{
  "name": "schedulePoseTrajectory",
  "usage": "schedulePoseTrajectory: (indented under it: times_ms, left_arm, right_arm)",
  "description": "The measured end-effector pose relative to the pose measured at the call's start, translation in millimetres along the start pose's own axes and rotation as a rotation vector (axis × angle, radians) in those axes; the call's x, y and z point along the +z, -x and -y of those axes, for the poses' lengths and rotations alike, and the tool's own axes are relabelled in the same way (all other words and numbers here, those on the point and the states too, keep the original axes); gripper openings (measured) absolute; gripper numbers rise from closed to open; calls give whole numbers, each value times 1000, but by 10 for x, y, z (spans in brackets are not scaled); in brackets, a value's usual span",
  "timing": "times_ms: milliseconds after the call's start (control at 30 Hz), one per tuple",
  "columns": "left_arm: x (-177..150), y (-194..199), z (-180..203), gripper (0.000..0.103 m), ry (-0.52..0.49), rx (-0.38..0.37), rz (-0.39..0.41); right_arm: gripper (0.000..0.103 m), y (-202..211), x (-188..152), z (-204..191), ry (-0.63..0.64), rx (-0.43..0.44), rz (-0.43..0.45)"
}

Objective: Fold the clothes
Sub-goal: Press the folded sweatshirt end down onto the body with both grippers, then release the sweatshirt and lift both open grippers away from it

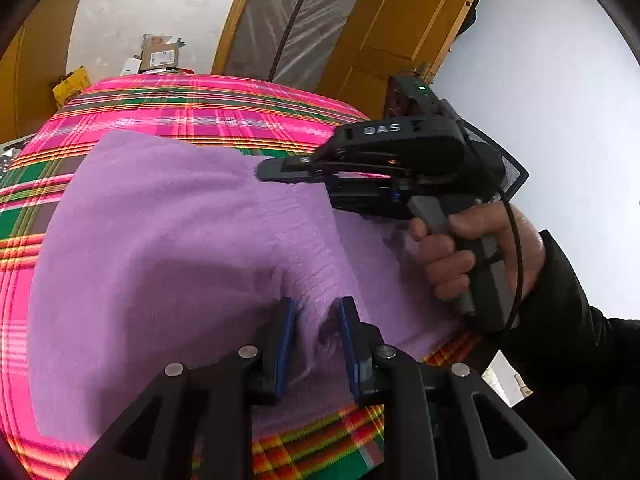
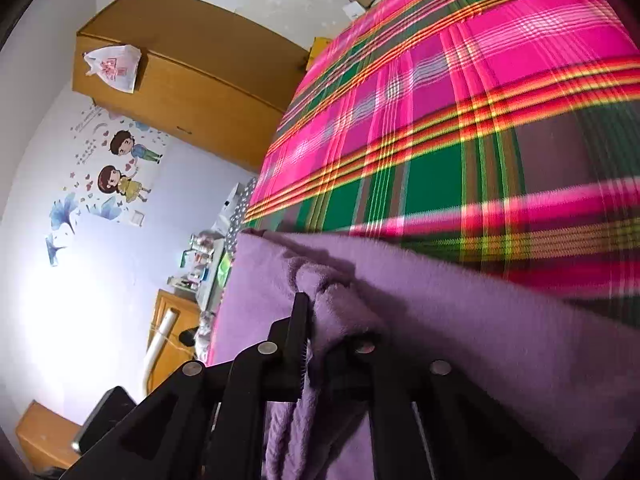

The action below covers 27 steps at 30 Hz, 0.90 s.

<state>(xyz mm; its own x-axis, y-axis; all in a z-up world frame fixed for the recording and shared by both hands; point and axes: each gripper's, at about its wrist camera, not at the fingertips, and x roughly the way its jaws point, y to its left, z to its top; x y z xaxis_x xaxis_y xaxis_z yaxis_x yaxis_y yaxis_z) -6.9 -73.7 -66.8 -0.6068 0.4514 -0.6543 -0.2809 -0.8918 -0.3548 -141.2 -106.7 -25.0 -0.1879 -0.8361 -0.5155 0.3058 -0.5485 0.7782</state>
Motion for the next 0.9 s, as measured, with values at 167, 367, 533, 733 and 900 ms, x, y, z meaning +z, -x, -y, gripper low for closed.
schedulePoseTrajectory:
  times_ms: [167,367,533,733,900]
  left_arm:
    - [-10,314,-138,23,26,6,57]
    - [112,360,-517,22,144,127,88]
    - [-37,297,-583,22,157,148,57]
    - [17,273,-462,22,131,111,66]
    - [61,104,-222,22,64,54,35]
  right_arm:
    - [22,327,-152,-134,108,-70,56]
    - [21,305,-339,-480,285,-28,42]
    - [21,129,-531,-667,455,-77,-31]
    - [22,423,-614,-875,596,-165,113]
    - [22,143,-424,-968,653,-203,63]
